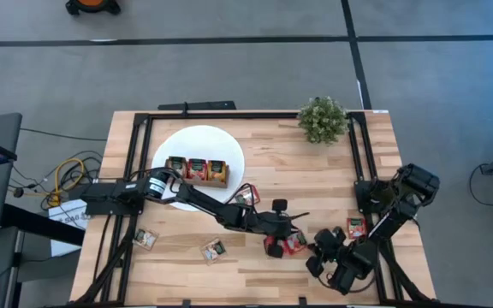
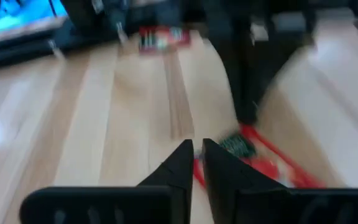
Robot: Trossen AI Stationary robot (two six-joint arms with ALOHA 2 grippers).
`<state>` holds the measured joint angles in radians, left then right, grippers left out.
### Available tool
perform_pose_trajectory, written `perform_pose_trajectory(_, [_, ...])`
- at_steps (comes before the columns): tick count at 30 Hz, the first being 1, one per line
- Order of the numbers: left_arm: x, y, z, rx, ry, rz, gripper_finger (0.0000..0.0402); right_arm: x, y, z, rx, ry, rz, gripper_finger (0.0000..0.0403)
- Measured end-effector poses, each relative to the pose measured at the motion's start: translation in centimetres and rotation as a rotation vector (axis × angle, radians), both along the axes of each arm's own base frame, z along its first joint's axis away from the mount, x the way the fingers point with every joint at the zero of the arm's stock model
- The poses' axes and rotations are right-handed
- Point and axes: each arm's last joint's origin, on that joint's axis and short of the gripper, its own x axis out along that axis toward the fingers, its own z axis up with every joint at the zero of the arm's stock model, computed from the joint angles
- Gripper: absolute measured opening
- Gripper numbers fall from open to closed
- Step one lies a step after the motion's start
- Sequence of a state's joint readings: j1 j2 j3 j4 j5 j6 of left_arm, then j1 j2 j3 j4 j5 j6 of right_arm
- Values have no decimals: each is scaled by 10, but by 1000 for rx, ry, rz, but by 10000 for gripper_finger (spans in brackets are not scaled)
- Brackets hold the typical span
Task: Pick & Place Tea
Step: Put the red tea bag into the middle section of the wooden organizer
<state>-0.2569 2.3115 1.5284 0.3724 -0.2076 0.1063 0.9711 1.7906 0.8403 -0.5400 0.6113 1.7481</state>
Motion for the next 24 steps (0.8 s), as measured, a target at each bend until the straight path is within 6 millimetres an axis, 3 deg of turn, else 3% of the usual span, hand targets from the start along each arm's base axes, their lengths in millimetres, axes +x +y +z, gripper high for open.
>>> perform_pose_trajectory(7, [0, 3, -2, -82, 51, -90, 110, -1, -1, 19, -172, 128, 52, 1])
perform_pose_trajectory(14, [2, 18, -4, -198, 80, 25, 207, 2, 2, 25, -196, 145, 89, 1])
perform_pose_trajectory(19, [1, 17, -6, -259, 130, -107, 201, -3, -6, 29, -216, 80, -58, 19])
perform_pose_trajectory(24, [-4, 4, -9, -243, 174, -230, 137, -17, -15, 17, -131, -3, -125, 99])
